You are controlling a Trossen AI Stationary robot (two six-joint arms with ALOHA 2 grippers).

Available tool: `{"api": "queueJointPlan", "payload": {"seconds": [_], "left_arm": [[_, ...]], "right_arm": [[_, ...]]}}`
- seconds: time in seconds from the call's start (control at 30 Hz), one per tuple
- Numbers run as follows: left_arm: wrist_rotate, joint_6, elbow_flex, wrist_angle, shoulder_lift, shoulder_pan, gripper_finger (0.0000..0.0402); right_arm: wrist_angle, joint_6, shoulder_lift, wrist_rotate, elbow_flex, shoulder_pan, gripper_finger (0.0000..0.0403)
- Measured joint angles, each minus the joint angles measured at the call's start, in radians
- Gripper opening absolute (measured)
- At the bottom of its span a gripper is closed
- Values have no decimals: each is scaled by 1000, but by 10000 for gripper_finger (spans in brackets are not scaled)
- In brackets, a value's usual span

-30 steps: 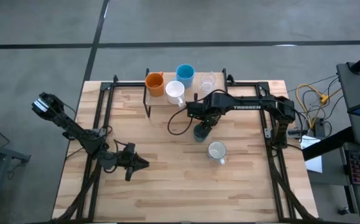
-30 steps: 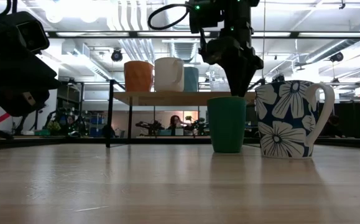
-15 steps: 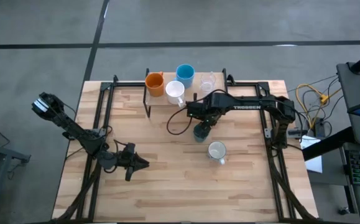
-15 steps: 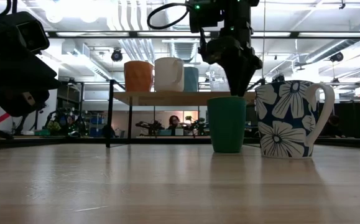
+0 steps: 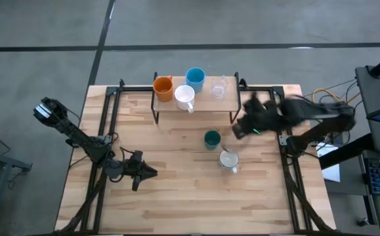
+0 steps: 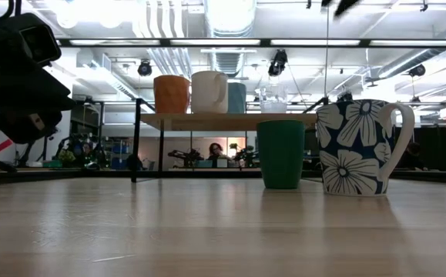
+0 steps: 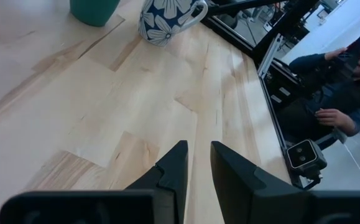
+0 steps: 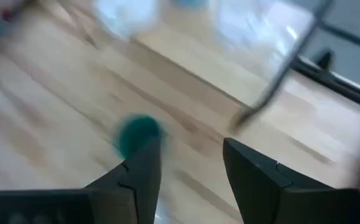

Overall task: Stack small to large cups/mugs on shelf
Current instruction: Put the white patterned mug on the shelf

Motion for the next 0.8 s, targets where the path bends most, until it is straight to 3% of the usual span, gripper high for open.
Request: {"api": "queueJointPlan", "payload": {"seconds": [0.17,0.27,0.4,0.63,0.8], "left_arm": [[-3,3,0,0,0,0,55],[-3,3,0,0,0,0,55],[-4,2,0,0,0,0,55],[0,0,0,2,-1,0,55],[2,0,0,4,-2,0,55]], "right_arm": [[10,264,-42,321,-28,328,164],[0,400,4,432,-57,462,164],[-72,601,122,426,-105,541,164],[-158,1043,371,315,-177,587,164],[-137,1105,524,247,-148,588,164]]}}
